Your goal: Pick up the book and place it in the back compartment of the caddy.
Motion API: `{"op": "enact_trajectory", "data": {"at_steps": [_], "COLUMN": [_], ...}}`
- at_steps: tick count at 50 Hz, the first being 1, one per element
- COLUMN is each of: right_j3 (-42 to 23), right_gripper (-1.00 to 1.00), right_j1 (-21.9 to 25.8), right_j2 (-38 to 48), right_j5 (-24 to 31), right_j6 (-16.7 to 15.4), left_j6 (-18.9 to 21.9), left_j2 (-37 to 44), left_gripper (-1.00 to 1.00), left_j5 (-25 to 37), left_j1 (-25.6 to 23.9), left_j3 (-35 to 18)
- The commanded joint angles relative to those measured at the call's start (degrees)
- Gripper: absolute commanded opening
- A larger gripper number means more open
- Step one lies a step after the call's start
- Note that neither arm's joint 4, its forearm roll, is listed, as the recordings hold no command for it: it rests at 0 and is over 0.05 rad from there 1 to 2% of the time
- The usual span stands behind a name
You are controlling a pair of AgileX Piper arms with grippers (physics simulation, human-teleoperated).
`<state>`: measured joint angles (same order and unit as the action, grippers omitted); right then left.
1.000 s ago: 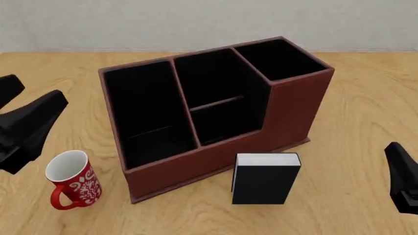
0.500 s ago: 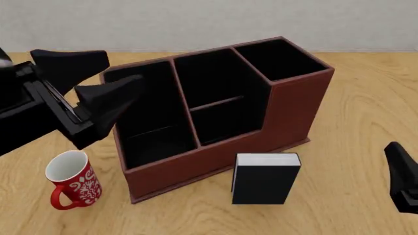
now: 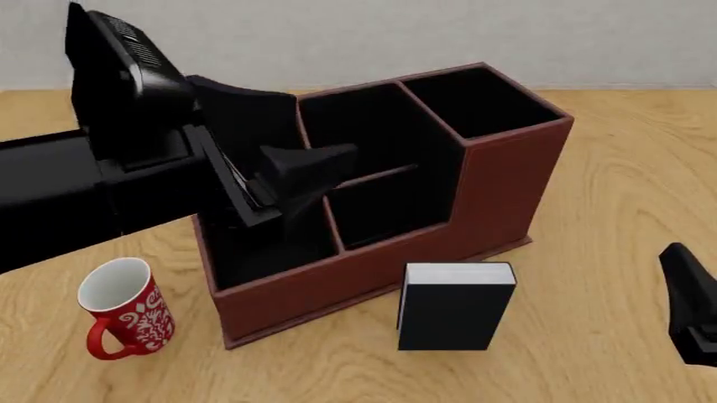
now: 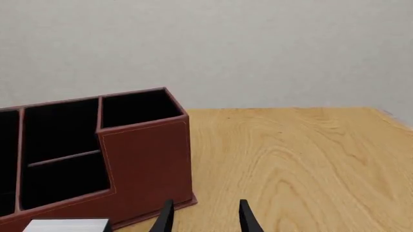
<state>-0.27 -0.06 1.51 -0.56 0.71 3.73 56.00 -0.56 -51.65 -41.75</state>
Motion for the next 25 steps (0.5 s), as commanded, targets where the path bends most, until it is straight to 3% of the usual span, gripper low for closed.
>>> {"op": "enact_trajectory", "data": {"at_steps": [1, 25], "right_j3": [0.0, 0.1], "right_gripper": [1.0, 1.0], "right_j1": [0.0, 0.0], "right_j2": [-0.1, 0.6], "right_j5": [0.0, -0.4], "right_j6": [0.0, 0.3], "left_j6": [-0.5, -1.2], "left_j2": [5.6, 12.2], "left_gripper": [1.0, 1.0], "left_j5": [-0.5, -3.4], "left_j1": [-3.5, -7.1], "left_j3": [-2.3, -0.1]}}
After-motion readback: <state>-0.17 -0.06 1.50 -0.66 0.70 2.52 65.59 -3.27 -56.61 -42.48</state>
